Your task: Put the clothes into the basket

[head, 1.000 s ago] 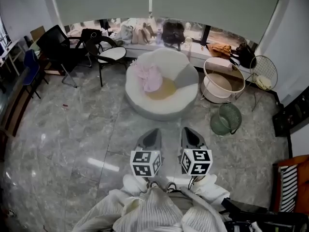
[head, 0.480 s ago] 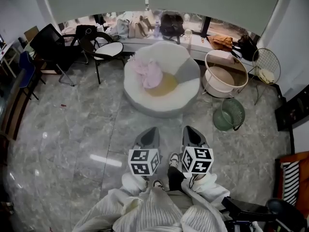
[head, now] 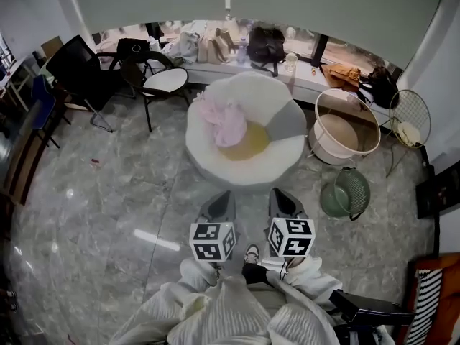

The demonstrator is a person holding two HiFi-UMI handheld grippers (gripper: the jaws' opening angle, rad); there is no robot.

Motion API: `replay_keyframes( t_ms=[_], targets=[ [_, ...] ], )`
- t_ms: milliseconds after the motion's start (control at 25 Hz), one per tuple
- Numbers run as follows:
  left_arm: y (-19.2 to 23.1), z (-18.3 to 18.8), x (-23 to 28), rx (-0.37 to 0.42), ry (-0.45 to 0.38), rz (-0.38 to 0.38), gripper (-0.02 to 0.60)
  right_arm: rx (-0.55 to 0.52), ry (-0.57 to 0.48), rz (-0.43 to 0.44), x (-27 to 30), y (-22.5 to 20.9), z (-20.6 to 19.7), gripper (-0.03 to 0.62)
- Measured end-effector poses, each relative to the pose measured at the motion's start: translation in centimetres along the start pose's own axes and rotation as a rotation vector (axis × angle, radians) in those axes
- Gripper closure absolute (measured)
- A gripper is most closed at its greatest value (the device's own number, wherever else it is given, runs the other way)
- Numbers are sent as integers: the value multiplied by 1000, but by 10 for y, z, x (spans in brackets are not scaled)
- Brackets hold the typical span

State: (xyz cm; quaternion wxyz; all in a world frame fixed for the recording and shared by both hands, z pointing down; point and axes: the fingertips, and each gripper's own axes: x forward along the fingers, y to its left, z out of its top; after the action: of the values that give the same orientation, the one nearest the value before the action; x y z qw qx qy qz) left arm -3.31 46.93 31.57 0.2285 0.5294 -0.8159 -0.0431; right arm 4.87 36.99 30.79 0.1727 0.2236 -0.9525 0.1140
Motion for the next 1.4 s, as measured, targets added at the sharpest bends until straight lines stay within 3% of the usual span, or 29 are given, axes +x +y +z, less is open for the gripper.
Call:
replay_keyframes(
  t_ms=[280, 520, 800, 1040, 1400],
  targets=[
    [-13, 29, 93, -5, 6, 8, 575, -10, 20, 26, 67, -62, 35, 571],
    [-27, 39, 141, -26, -6, -13, 575, 21, 58, 29, 105, -109, 38, 571],
    [-12, 39, 174, -48, 26, 16, 575, 62, 95, 45, 135, -124, 30, 569],
    [1, 50, 227, -13, 43, 1, 575, 94, 84, 4, 172, -155, 36, 570],
    [47, 113, 341, -26, 64, -27, 575, 80, 116, -27, 281, -182, 99, 571]
  ],
)
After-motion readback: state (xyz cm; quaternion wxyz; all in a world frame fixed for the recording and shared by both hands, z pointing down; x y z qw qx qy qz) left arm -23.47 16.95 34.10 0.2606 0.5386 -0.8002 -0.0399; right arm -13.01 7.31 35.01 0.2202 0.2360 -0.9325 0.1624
